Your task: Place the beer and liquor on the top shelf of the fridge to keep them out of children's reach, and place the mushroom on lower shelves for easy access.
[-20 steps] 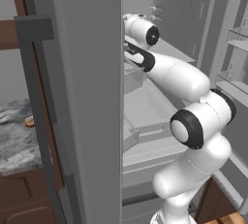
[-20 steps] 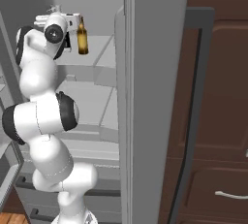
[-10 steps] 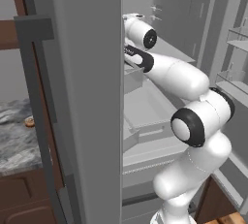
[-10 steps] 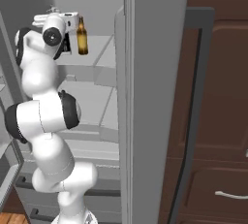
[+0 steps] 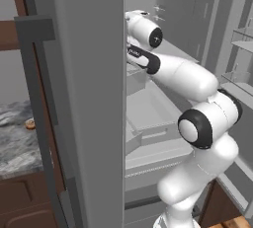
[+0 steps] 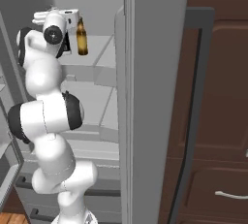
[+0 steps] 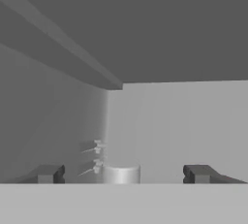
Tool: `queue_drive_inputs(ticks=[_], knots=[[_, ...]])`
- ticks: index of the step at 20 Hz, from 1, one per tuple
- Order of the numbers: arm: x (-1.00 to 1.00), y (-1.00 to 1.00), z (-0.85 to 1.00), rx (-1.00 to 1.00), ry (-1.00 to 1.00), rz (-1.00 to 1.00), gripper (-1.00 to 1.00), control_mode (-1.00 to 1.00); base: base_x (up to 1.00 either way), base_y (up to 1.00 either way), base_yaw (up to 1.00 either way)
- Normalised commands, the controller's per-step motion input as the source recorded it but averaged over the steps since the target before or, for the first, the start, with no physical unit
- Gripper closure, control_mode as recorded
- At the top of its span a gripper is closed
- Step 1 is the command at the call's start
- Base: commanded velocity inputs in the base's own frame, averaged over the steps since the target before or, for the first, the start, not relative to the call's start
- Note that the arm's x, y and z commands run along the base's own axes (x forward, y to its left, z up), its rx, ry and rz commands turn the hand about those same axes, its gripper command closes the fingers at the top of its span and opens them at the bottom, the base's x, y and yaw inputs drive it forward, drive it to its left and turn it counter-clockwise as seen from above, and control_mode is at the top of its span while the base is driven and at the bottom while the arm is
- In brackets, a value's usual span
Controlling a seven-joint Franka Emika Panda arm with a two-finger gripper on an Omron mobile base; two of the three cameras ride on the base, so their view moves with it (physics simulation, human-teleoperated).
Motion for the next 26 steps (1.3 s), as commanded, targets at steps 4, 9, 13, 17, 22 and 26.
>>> queue_drive_inputs(ticks=[4,9,13,17,22,26], knots=[[-0.79,0.0,0.3,-0.01,0.0,0.0,-1.0,-1.0,0.0,0.0,0.0],[-0.85,-0.06,0.0,-0.01,0.0,0.0,-1.0,-1.0,0.0,0.0,0.0],[-1.0,-0.21,0.0,0.0,0.0,0.0,-1.0,-1.0,0.0,0.0,0.0],[-1.0,-0.47,0.0,0.0,0.05,-0.06,-1.0,-1.0,0.0,0.0,0.0],[-0.97,-0.63,0.13,-0.01,0.27,-0.11,-1.0,-1.0,0.0,0.0,0.0],[-0.82,-0.46,0.3,-0.12,0.48,-0.05,-1.0,-1.0,0.0,0.0,0.0]])
